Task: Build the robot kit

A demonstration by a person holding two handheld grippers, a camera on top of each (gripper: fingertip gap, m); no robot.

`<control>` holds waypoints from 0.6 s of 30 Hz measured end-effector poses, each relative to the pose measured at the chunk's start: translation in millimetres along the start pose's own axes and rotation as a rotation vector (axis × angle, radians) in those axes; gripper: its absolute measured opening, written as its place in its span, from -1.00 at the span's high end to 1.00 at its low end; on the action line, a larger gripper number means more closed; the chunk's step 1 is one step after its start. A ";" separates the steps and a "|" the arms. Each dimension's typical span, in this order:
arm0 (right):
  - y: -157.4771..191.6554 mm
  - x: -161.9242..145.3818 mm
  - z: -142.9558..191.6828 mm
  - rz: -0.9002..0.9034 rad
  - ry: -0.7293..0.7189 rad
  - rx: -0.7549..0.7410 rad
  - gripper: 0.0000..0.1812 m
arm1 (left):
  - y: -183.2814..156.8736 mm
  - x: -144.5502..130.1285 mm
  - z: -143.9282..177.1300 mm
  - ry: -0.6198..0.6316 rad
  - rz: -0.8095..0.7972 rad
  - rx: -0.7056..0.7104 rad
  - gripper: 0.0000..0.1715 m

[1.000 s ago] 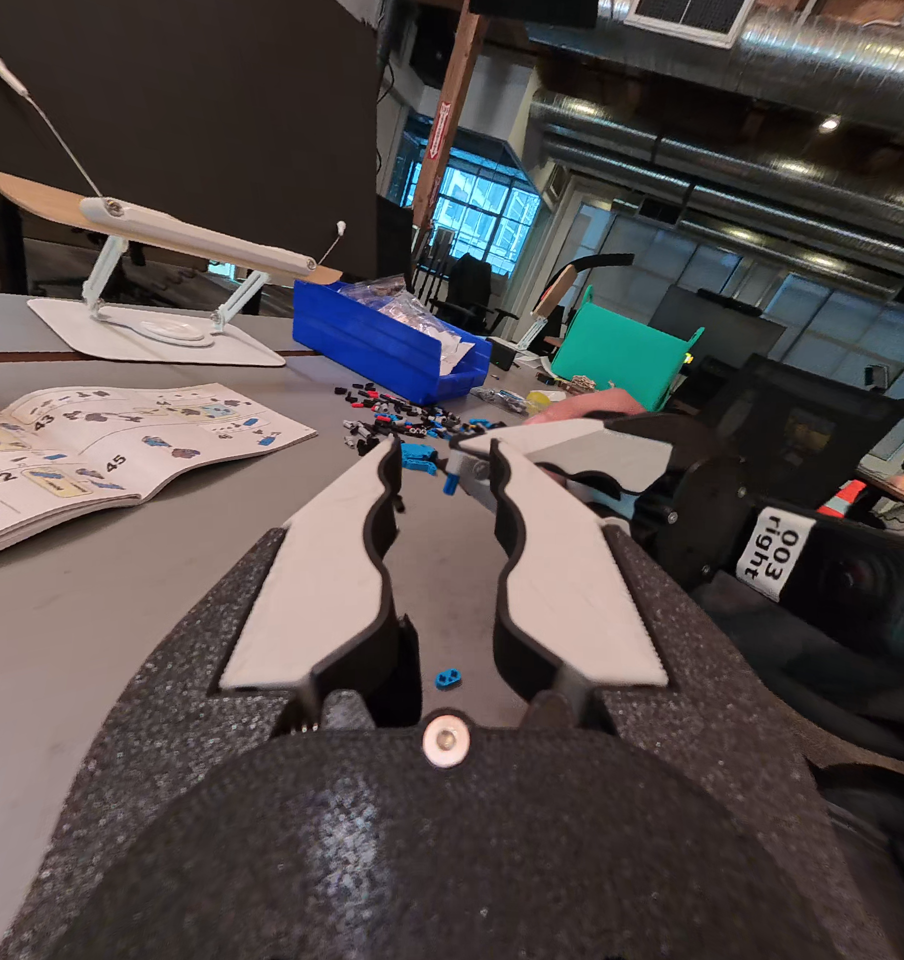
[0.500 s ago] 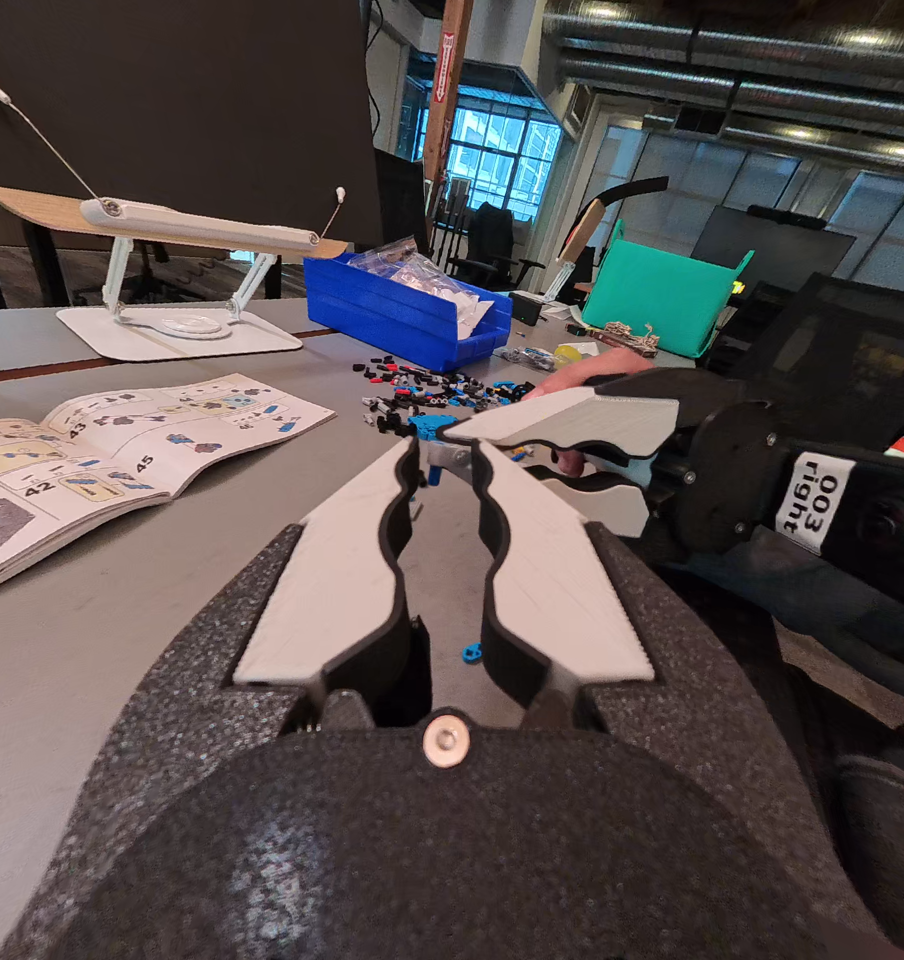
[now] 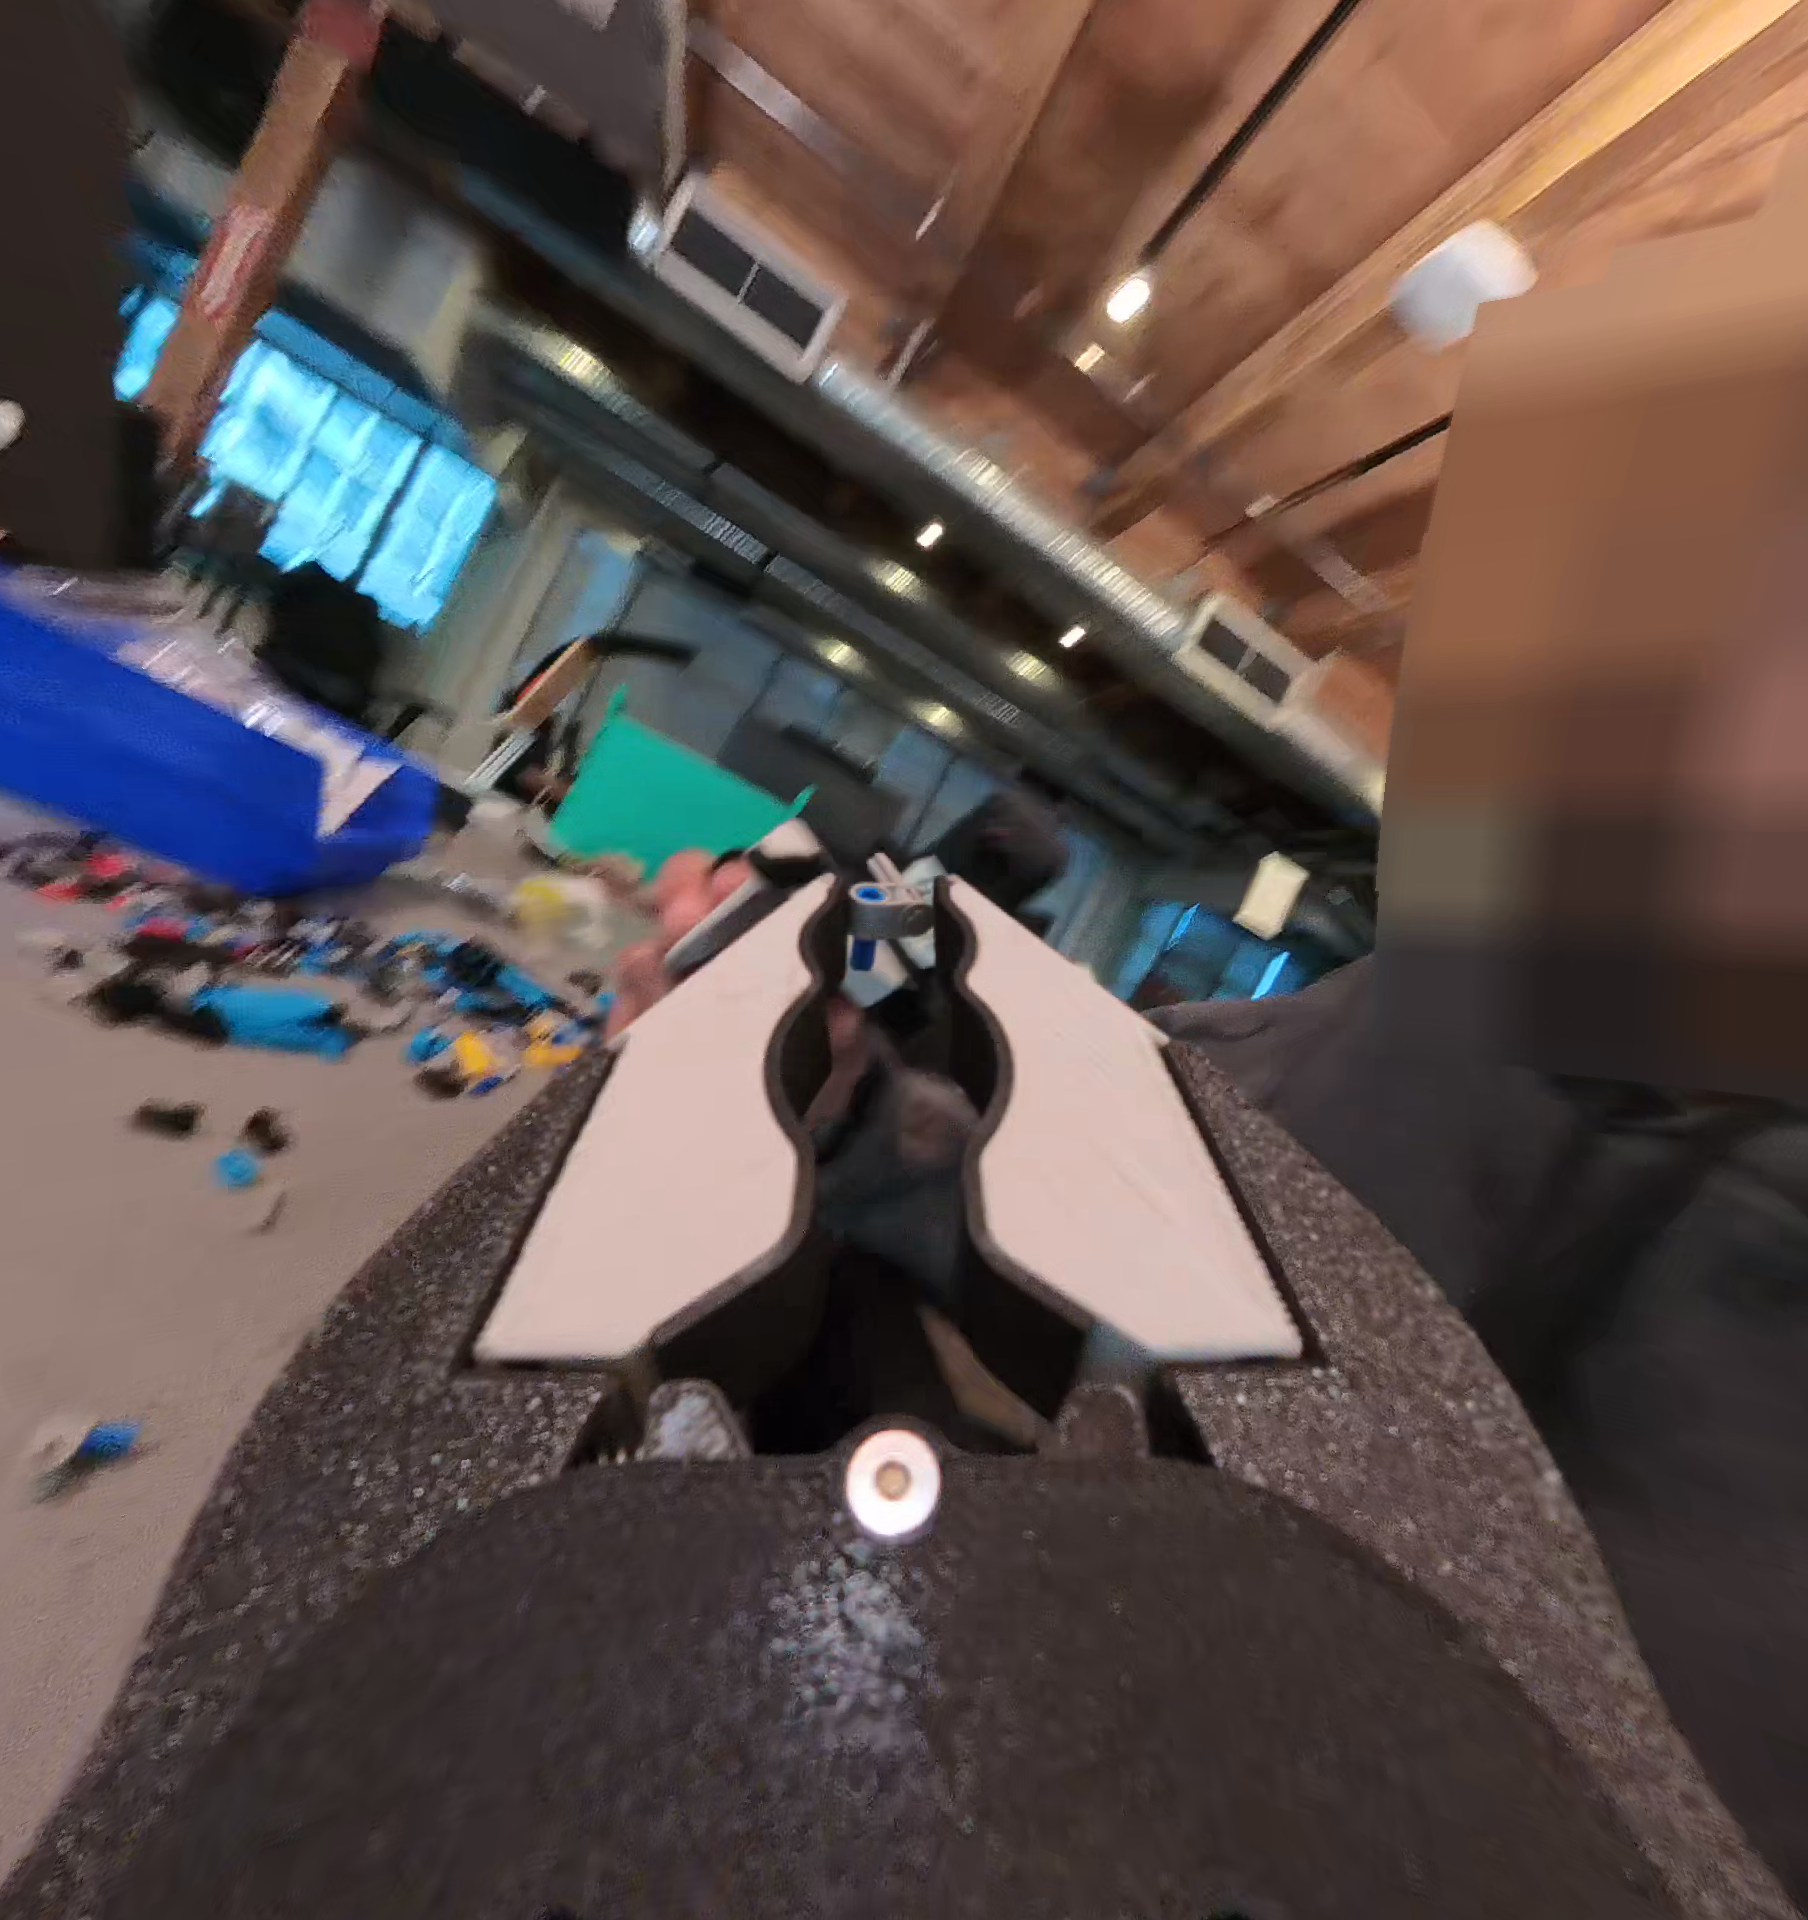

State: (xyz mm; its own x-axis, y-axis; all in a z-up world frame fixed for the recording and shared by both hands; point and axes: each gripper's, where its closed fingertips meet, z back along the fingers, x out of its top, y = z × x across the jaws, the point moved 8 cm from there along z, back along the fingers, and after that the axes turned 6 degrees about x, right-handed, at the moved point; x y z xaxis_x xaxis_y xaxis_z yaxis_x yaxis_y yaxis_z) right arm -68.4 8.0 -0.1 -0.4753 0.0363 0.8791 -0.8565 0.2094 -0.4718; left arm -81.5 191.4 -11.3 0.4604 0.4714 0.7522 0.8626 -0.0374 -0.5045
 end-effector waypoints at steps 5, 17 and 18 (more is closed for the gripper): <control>-18.2 -6.2 3.8 -0.432 -0.136 0.259 0.99 | -13.1 2.5 0.4 -0.029 0.071 -0.211 0.82; -6.9 -16.8 -7.1 -0.669 -0.092 0.515 0.96 | -5.0 -8.2 -7.7 0.067 0.028 -0.099 0.82; -5.8 -22.8 -7.7 -0.648 -0.020 0.524 0.96 | -0.4 -12.0 -9.2 0.108 -0.003 -0.026 0.82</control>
State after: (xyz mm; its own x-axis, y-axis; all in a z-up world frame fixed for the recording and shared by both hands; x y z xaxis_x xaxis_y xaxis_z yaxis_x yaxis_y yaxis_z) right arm -51.1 13.5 -16.8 0.1449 0.0464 0.9884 -0.9420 -0.2991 0.1522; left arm -85.5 177.6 -16.2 0.4766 0.3743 0.7954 0.8685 -0.0600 -0.4921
